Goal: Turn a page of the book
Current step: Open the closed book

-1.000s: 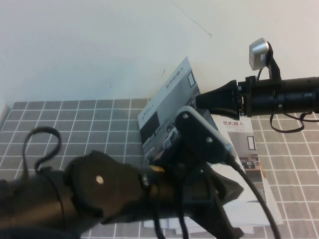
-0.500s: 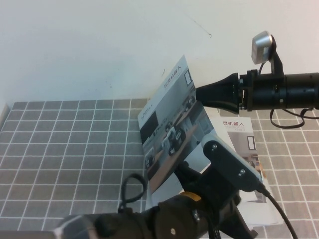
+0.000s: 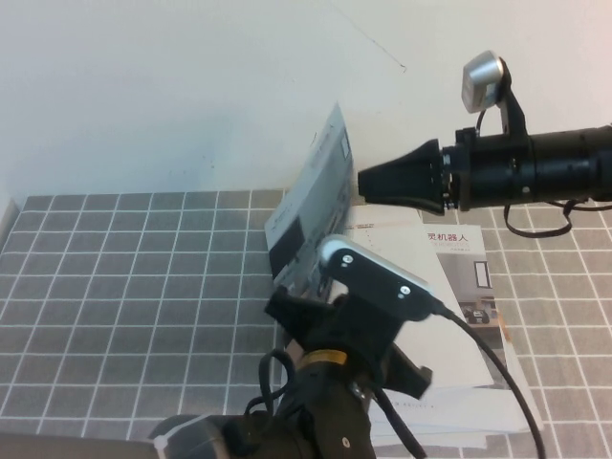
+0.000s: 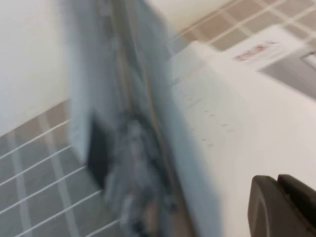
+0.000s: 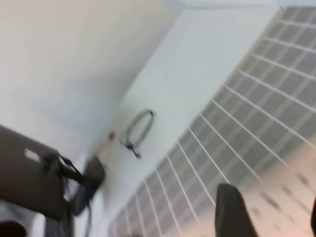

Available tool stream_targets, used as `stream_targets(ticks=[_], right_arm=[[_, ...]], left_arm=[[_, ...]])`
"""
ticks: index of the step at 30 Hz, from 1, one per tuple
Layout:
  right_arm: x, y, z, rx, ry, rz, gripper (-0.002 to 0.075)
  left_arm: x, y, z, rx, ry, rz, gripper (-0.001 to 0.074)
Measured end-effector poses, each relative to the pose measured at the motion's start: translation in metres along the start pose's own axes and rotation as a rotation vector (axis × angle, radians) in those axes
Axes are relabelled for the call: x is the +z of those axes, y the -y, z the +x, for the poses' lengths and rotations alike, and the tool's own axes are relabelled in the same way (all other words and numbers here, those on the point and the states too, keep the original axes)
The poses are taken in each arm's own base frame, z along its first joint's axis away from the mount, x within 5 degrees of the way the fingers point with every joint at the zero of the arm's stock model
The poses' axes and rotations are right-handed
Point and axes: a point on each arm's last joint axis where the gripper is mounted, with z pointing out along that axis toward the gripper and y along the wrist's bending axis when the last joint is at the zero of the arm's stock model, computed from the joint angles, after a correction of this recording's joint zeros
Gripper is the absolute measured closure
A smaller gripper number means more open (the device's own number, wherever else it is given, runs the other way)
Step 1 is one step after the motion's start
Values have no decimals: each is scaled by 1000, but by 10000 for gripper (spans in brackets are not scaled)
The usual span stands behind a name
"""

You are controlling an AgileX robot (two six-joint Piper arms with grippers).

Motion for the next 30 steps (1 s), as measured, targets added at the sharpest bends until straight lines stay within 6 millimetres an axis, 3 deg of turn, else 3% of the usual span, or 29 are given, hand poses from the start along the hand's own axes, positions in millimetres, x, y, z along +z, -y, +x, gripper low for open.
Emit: stream_targets(ticks=[8, 17, 22, 30], right_arm=[[-6, 16, 17, -89, -196, 155, 456], [13, 57, 42, -50, -289, 257, 680], [27, 82, 65, -31, -384, 296, 720], [19, 95, 76, 0, -520, 429, 726]], left_arm=[[-2, -16, 8, -82, -78, -185, 738], [9, -45, 20, -227, -220, -305, 738], [23, -60, 25, -254, -294, -240, 738], [40, -82, 33, -343, -351, -103, 738]])
